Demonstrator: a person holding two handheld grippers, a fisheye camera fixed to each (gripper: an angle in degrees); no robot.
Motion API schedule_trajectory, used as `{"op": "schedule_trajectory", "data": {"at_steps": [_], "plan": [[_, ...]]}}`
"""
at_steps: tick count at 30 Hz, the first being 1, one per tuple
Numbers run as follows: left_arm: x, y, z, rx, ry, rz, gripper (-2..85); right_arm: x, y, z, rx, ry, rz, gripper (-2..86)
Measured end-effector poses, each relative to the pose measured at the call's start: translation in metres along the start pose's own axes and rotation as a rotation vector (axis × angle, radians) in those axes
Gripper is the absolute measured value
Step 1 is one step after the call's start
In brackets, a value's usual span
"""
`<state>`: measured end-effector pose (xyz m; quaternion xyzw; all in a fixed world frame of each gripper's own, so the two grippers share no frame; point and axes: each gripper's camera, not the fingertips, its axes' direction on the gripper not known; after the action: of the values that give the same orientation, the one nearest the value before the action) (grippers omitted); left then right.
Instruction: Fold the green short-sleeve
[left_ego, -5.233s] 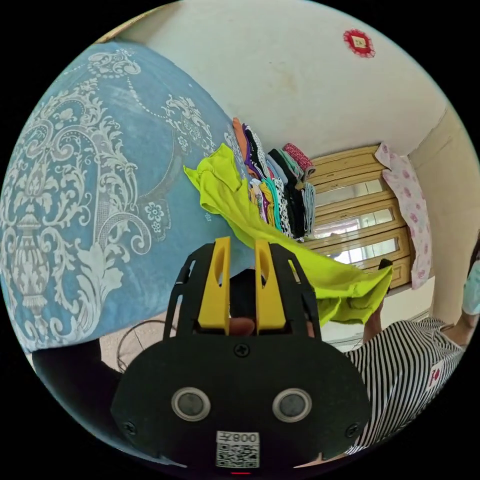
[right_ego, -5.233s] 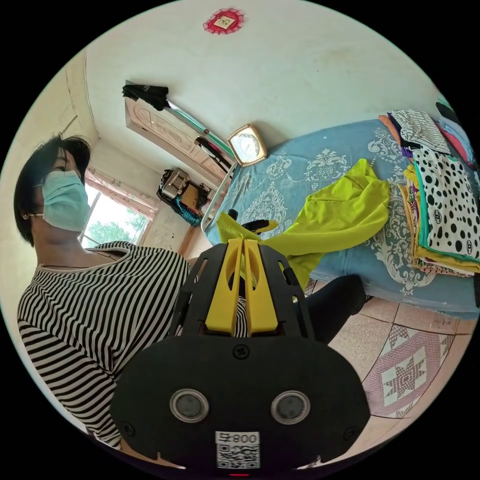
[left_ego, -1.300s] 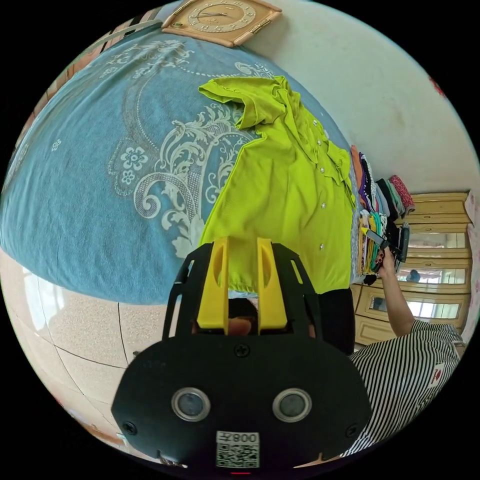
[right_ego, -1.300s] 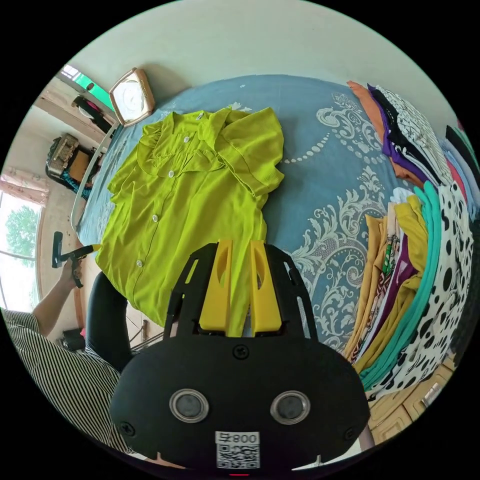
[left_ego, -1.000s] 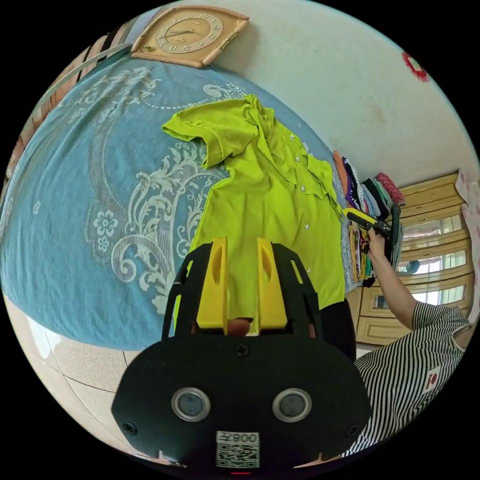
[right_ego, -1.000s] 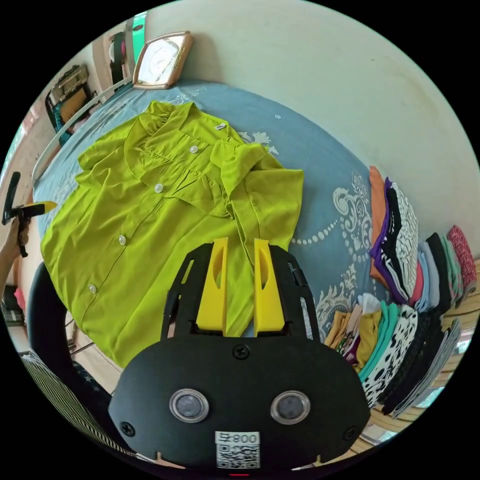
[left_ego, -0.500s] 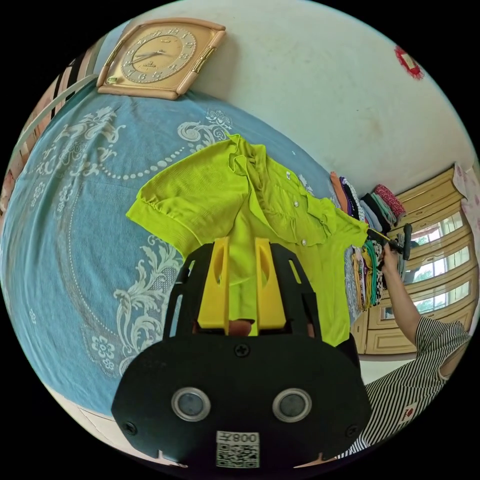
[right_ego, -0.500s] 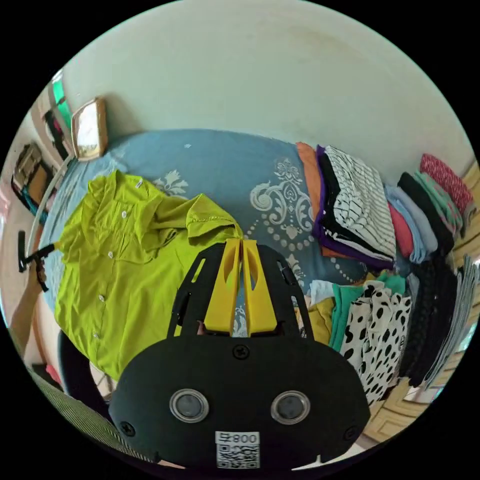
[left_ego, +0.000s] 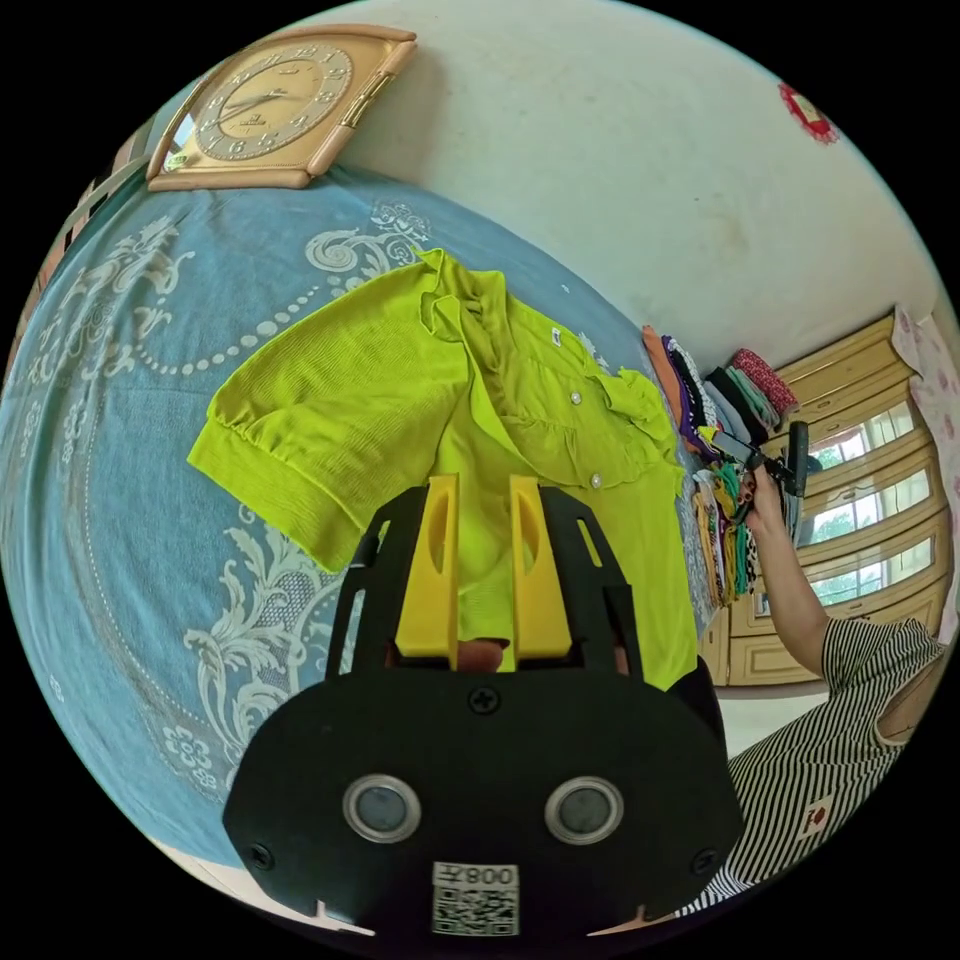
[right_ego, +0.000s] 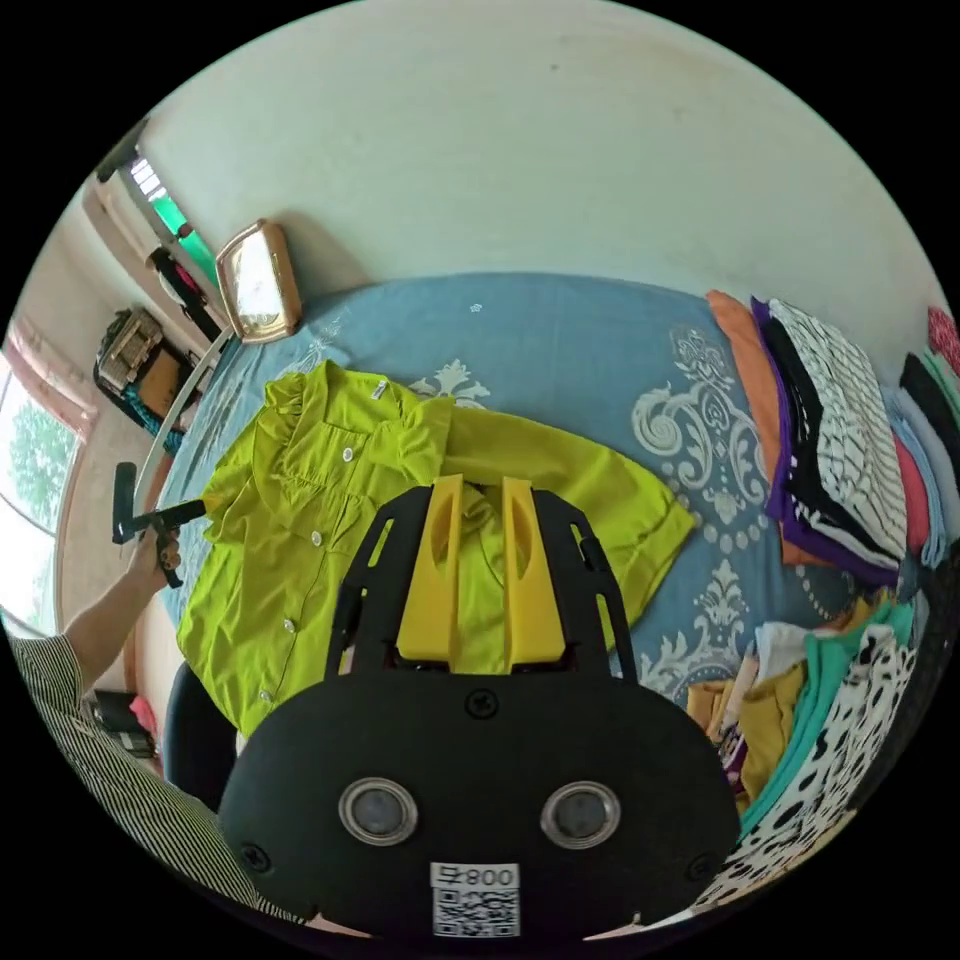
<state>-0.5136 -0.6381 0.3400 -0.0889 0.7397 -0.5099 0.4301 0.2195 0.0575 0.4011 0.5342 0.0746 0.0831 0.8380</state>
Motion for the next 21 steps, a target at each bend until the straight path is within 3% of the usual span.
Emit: {"op": "schedule_trajectory", "data": {"at_steps": [3,8,12,18,21], "plan": [[0.0,-0.009,0.008,0.006,0.022,0.014,8.1,-0.011,-0.036,0.022,-0.004,0.069,-0.08,6.8],[-0.006,-0.017,0.022,0.008,0.054,0.022,8.0,-0.013,-0.079,0.091,-0.24,0.147,-0.265,9.0],[-0.013,-0.025,0.034,-0.017,0.025,0.042,8.0,0.003,-0.082,0.121,-0.347,0.162,-0.271,7.0],[-0.022,-0.062,0.032,0.056,-0.004,0.05,8.0,0.031,-0.072,0.103,-0.264,0.162,-0.214,1.1],[-0.023,-0.085,0.026,0.104,-0.021,0.067,8.0,0.067,-0.074,0.073,-0.167,0.169,-0.064,0.5]]}}
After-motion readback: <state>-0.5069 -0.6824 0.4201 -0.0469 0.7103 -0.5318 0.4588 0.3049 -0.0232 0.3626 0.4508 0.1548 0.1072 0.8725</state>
